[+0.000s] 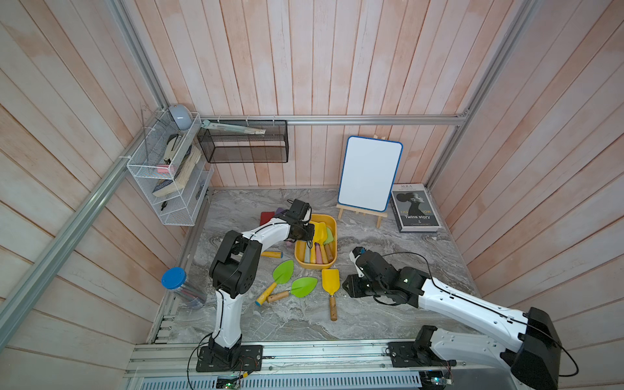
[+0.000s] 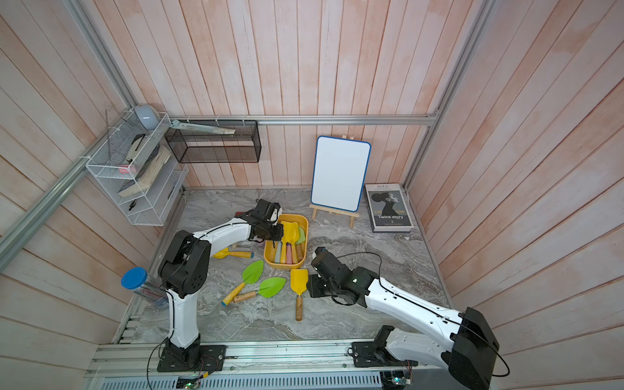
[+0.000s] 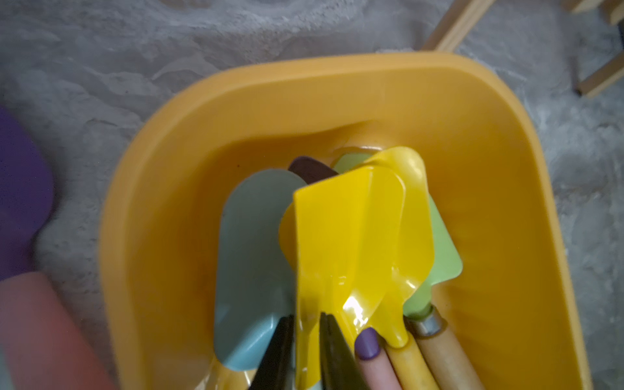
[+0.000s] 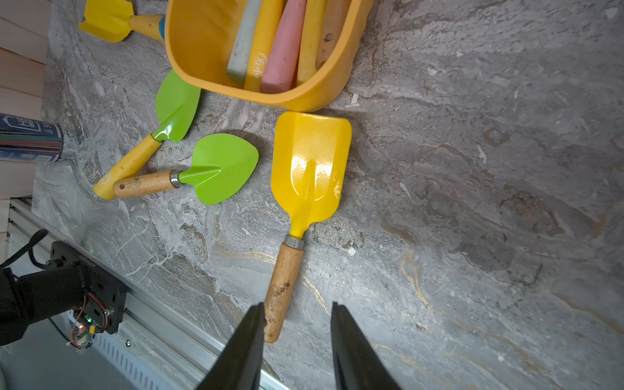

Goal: Put the shovel into the storage box
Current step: Place the shovel in the storage box.

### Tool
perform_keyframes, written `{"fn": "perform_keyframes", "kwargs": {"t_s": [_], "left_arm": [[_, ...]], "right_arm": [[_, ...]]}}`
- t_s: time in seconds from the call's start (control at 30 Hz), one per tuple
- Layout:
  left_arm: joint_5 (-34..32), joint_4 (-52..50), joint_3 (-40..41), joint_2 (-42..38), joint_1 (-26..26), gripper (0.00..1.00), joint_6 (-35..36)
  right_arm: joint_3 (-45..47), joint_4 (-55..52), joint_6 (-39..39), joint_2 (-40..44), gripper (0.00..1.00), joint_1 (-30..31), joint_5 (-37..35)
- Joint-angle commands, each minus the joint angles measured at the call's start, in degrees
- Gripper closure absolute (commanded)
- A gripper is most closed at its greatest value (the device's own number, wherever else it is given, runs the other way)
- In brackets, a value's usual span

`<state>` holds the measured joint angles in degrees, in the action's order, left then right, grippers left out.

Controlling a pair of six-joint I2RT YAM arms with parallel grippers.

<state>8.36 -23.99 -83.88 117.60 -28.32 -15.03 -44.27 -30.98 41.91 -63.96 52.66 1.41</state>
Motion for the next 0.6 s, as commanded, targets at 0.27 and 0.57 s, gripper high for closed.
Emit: {"fn": "perform_keyframes", "kwargs": {"t_s": [0.27,0.57], "left_arm": [[-3.6,-3.6,-2.3,-0.2,-1.1,0.60,-0.3],[-10.0,-10.5,-8.4,-0.9,-2.3,0.47,-1.0]], "right_arm": [[0.9,0.8,-0.3,0.5,0.62,-0.3,0.2],[1.5,1.0,0.1,1.2,0.62,-0.3,0.2]]}}
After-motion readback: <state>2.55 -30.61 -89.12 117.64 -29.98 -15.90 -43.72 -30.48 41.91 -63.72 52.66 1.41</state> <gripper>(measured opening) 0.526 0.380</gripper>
